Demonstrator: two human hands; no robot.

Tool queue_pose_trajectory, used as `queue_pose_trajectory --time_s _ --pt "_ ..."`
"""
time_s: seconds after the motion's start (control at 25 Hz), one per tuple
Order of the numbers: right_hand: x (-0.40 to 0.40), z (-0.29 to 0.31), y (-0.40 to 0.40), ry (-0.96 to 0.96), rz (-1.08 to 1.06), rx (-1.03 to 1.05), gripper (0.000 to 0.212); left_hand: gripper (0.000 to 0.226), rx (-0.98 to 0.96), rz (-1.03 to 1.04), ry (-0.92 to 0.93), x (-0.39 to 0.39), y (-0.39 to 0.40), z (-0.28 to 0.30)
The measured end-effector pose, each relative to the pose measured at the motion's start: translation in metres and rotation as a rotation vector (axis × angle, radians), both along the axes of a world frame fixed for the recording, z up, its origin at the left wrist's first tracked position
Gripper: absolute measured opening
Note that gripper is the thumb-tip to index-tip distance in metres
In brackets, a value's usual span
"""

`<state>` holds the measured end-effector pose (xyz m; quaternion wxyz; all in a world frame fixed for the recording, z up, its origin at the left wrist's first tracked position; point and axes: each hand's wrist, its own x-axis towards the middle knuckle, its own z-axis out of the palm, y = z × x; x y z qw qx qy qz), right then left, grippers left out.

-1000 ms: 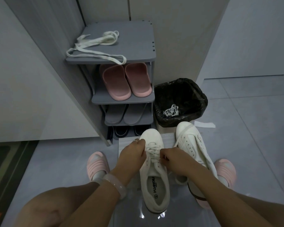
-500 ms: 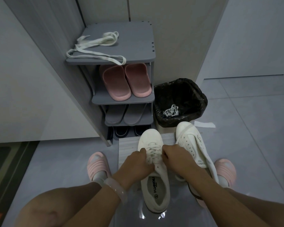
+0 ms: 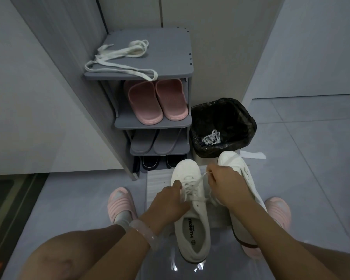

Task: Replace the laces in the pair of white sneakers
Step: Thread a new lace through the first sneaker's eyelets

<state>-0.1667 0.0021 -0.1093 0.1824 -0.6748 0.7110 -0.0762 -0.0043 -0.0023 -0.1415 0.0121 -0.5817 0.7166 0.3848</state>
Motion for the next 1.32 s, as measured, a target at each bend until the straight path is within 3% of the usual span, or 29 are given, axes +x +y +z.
queue_pose_trajectory --time_s 0.08,0.2,0.28,0.4,0.48,0.64,0.72,0.8,0.88,0.96,1.12,1.24,1.32 --pt "0.002 0.001 -0.002 -0.176 0.018 -0.107 0.015 0.045 -0.159 -0.093 0.0 -0.005 0.0 -0.003" --pt "0.007 0.001 -0.001 -0.22 0.067 -0.215 0.016 0.025 -0.248 -0.115 0.045 -0.008 -0.009 -0.006" --pt "0.001 0.001 -0.003 -0.156 0.032 -0.273 0.013 0.025 -0.212 -0.121 0.11 -0.008 -0.016 -0.005" --pt "-0.017 0.002 -0.008 -0.179 -0.135 -0.35 0.015 0.031 0.02 -0.283 0.133 -0.013 -0.017 0.006" --pt "-0.022 0.004 -0.01 -0.41 -0.324 -0.287 0.017 0.034 0.051 -0.483 -0.062 -0.016 -0.016 0.01" --pt "-0.021 0.02 -0.012 -1.324 -0.688 -0.186 0.02 0.04 -0.131 -0.697 -0.301 -0.019 -0.008 0.008" --pt "-0.025 0.029 -0.015 -1.591 -0.79 -0.193 0.019 0.041 -0.163 -0.664 -0.288 -0.024 -0.003 0.007" --pt "-0.032 0.036 -0.017 -1.76 -0.887 -0.244 0.017 0.039 -0.072 -0.495 -0.132 -0.027 -0.003 0.012" --pt "-0.039 0.041 -0.017 -1.805 -0.989 -0.343 0.017 0.04 0.018 -0.33 0.049 -0.023 -0.009 0.02" --pt "-0.047 0.046 -0.015 -1.706 -1.084 -0.455 0.019 0.043 0.024 -0.275 0.089 -0.017 -0.015 0.026" --pt "-0.052 0.051 -0.015 -1.532 -1.095 -0.544 0.026 0.046 0.025 -0.352 -0.042 -0.014 -0.022 0.031" --pt "-0.048 0.051 -0.016 -1.523 -1.051 -0.523 0.027 0.047 -0.125 -0.465 -0.216 -0.016 -0.022 0.033" --pt "-0.046 0.051 -0.015 -1.519 -1.026 -0.48 0.027 0.043 -0.156 -0.373 -0.104 -0.015 -0.023 0.036"
